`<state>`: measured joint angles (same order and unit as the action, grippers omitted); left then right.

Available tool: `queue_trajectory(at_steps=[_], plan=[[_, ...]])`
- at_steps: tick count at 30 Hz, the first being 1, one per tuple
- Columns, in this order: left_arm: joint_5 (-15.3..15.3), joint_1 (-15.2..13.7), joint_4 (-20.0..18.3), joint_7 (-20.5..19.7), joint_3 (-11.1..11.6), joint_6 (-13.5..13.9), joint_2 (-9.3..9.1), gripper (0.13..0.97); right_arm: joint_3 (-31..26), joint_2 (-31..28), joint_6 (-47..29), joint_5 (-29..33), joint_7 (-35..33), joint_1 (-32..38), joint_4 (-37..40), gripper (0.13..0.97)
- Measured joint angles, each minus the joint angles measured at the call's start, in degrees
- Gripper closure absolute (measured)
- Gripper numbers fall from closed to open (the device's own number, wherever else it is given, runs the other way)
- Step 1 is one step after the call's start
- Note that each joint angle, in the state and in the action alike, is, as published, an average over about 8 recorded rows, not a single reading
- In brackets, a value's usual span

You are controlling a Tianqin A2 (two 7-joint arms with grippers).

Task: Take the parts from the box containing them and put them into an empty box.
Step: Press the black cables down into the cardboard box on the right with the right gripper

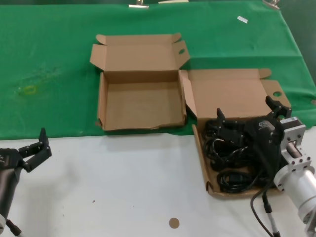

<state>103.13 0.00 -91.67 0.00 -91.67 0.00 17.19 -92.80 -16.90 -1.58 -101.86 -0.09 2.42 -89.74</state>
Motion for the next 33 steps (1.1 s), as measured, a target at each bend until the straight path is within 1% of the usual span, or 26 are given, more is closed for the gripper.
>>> queue_trajectory(at_steps=[8, 12, 20, 21, 27, 29, 30, 33], plan=[[0.0, 0.0, 0.0, 0.0, 0.0, 0.0, 0.0, 0.173, 0.0, 0.0, 0.0, 0.0, 0.0, 0.0, 0.0, 0.129], [0.0, 0.0, 0.0, 0.0, 0.0, 0.0, 0.0, 0.173, 0.0, 0.0, 0.0, 0.0, 0.0, 0.0, 0.0, 0.129], [0.0, 0.0, 0.0, 0.0, 0.0, 0.0, 0.0, 0.286, -0.8, -1.0, 1.3, -0.5, 0.4, 0.2, 0.3, 0.129], [0.0, 0.0, 0.0, 0.0, 0.0, 0.0, 0.0, 0.286, -1.0, -1.4, 1.6, -0.7, 0.5, 0.3, 0.3, 0.129], [0.0, 0.0, 0.0, 0.0, 0.0, 0.0, 0.0, 0.425, -3.8, -5.8, 4.0, -3.5, 0.9, 1.2, 0.2, 0.129], [0.0, 0.0, 0.0, 0.0, 0.0, 0.0, 0.0, 0.471, -5.5, -8.2, 5.0, -5.2, 0.9, 1.6, 0.1, 0.129], [0.0, 0.0, 0.0, 0.0, 0.0, 0.0, 0.0, 0.471, -6.4, -9.5, 5.4, -6.1, 0.8, 1.9, 0.0, 0.129], [0.0, 0.0, 0.0, 0.0, 0.0, 0.0, 0.0, 0.555, -9.7, -13.9, 6.7, -9.2, 0.6, 2.9, -0.3, 0.129]])
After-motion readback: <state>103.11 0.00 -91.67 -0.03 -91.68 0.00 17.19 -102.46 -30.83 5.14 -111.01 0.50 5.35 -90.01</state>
